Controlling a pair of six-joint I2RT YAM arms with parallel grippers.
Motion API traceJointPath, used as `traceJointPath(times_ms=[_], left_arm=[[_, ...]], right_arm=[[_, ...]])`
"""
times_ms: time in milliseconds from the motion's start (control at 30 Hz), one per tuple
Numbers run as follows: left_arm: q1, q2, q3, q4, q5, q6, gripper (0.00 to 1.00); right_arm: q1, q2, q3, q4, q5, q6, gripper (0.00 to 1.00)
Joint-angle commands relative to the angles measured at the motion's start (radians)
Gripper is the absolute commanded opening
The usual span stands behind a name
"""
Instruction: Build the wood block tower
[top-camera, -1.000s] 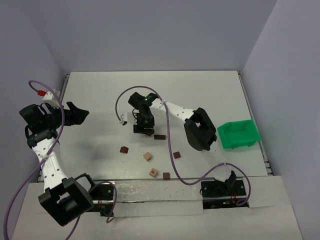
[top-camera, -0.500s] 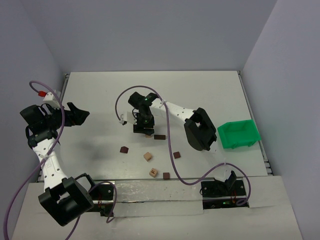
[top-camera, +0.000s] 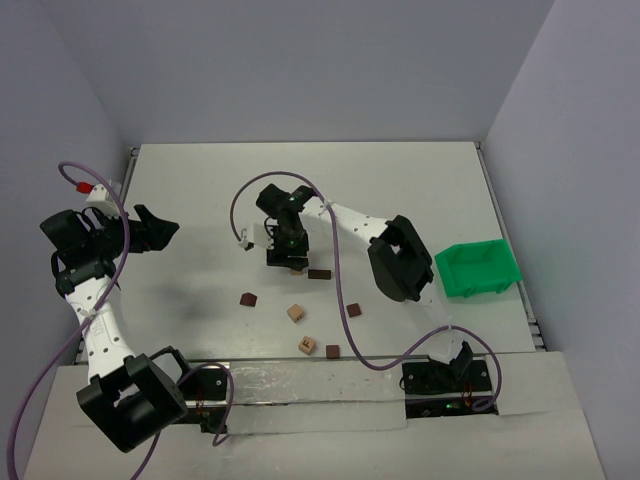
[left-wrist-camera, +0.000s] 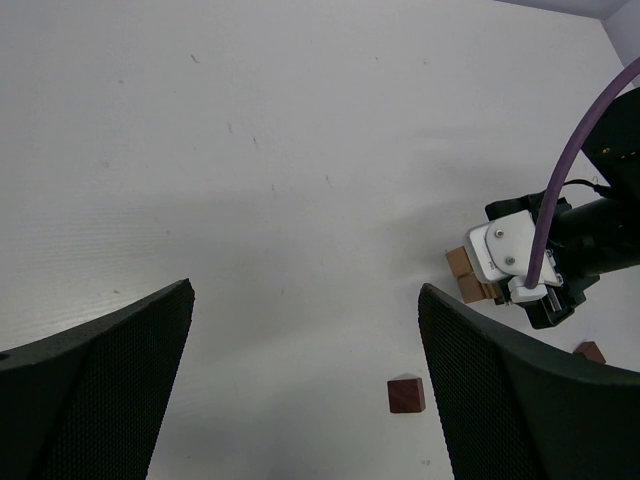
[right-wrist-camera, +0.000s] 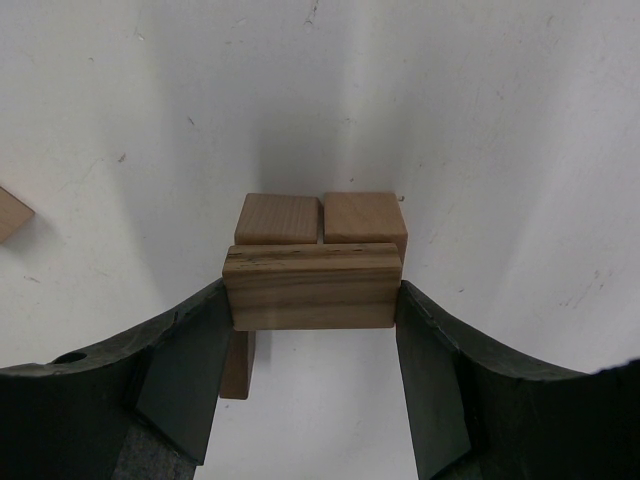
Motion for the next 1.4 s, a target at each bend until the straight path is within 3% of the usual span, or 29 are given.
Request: traceJointPath(times_ms=[0, 333, 833, 1367], left_arm=[[-0.004, -0.006, 0.004, 0.041, 0.01, 0.007, 0.99], [-0.004, -0.005, 0.004, 0.042, 0.008, 0.008, 0.99], [-0.005, -0.017, 0.006, 0.04, 0.005, 0.011, 0.99], [-0.005, -0.058, -0.002, 0.049, -0.025, 0.017, 0.99]], right_arm=[[0.013, 0.013, 0.026, 0.017, 0.003, -0.012, 0.67], [0.015, 0.014, 0.021, 0.022, 0.006, -0.008, 0.99], [0.021, -0.064, 0.025, -0.031, 0.034, 0.008, 1.0], [-0.066, -0.446, -0.251, -0.07, 0.084, 0.02, 1.0]])
